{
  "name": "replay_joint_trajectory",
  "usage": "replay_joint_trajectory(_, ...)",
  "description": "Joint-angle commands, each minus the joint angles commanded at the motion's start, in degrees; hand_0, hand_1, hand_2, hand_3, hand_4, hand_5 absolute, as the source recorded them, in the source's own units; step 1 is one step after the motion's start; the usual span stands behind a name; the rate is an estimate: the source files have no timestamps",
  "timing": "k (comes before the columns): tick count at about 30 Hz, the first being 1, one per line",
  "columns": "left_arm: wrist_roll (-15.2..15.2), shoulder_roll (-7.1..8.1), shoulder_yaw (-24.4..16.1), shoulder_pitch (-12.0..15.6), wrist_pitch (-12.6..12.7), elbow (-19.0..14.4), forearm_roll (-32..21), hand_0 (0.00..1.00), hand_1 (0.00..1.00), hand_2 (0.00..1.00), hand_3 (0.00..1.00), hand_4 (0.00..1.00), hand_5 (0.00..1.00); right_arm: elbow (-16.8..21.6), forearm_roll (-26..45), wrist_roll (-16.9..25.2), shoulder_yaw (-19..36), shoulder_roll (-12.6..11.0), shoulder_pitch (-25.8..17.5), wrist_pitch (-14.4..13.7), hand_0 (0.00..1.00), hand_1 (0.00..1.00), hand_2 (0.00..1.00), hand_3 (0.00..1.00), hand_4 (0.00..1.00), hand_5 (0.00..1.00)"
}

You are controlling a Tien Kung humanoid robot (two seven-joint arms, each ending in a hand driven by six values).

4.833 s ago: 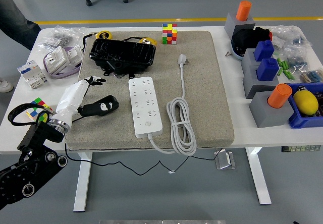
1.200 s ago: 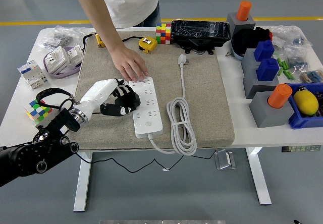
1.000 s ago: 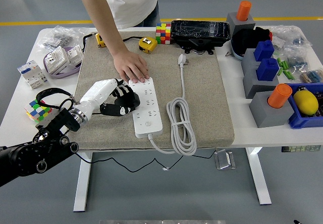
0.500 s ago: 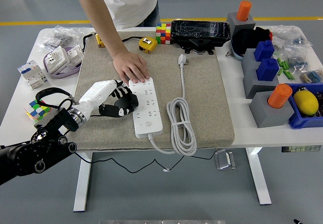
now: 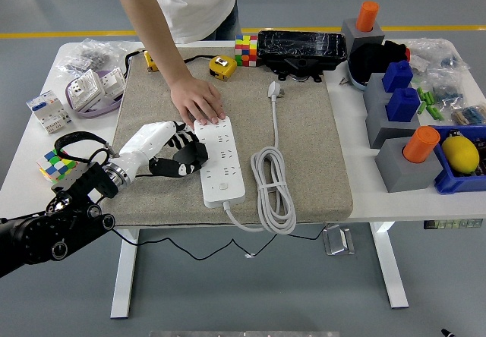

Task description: Put the plug near the board,insert it into the board,press the button,pull the plug out

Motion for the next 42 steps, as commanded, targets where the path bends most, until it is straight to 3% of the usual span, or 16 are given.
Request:
replay_joint_trajectory(1,0.0,0.01,0.0,0.0,-0.1,0.0,-0.1,0.446,0.49,0.527,0.565,0.792,0.058,0.0,0.0,0.0,0.0,0.0,0.0,0.0,0.605,0.65,0.671,0.563,0.953,0.515)
replay_joint_trajectory(13,-0.4,0.11,-0.2,-0.1,-1.0,0.2,-0.3,0.469,0.525,0.556,0.571,0.813,0.066,0.0,0.0,0.0,0.0,0.1,0.0,0.0,0.605,0.649,0.671,0.564,0.954,0.516)
replay_joint_trajectory(14,-0.5,0.11,-0.2,-0.1,-1.0,0.2,-0.3,0.587,0.638,0.596,0.595,0.991,0.175,0.0,0.0,0.0,0.0,0.1,0.0,0.0,0.605,0.65,0.671,0.564,0.954,0.517)
replay_joint_trajectory(19,-0.8,0.1,-0.2,-0.2,-1.1,0.5,-0.6,0.587,0.638,0.596,0.595,0.991,0.175,0.0,0.0,0.0,0.1,0.1,0.0,0.0,0.605,0.65,0.671,0.564,0.954,0.517)
replay_joint_trajectory(20,-0.7,0.09,-0.2,-0.2,-1.1,0.5,-0.6,0.676,0.717,0.725,0.731,0.998,0.29,0.0,-0.1,0.0,0.0,0.1,0.0,0.0,0.605,0.65,0.671,0.564,0.954,0.517)
replay_joint_trajectory(37,-1.2,0.27,-0.9,-0.2,-1.5,0.2,-1.7,0.696,0.755,0.774,0.753,0.998,0.364,0.1,-0.1,0.0,0.2,0.1,0.0,0.1,0.605,0.65,0.671,0.564,0.954,0.516)
replay_joint_trajectory(38,-1.3,0.35,-1.1,-0.1,-1.6,-0.1,-1.7,0.752,0.836,0.87,0.825,0.998,0.55,0.0,-0.1,0.0,0.2,0.1,-0.1,0.1,0.605,0.65,0.671,0.564,0.954,0.516)
replay_joint_trajectory(42,-2.8,0.66,-2.5,0.3,-1.6,-1.7,-2.6,0.752,0.836,0.87,0.825,0.998,0.55,0.0,-0.1,0.0,0.1,0.1,-0.1,0.1,0.605,0.65,0.671,0.564,0.954,0.516)
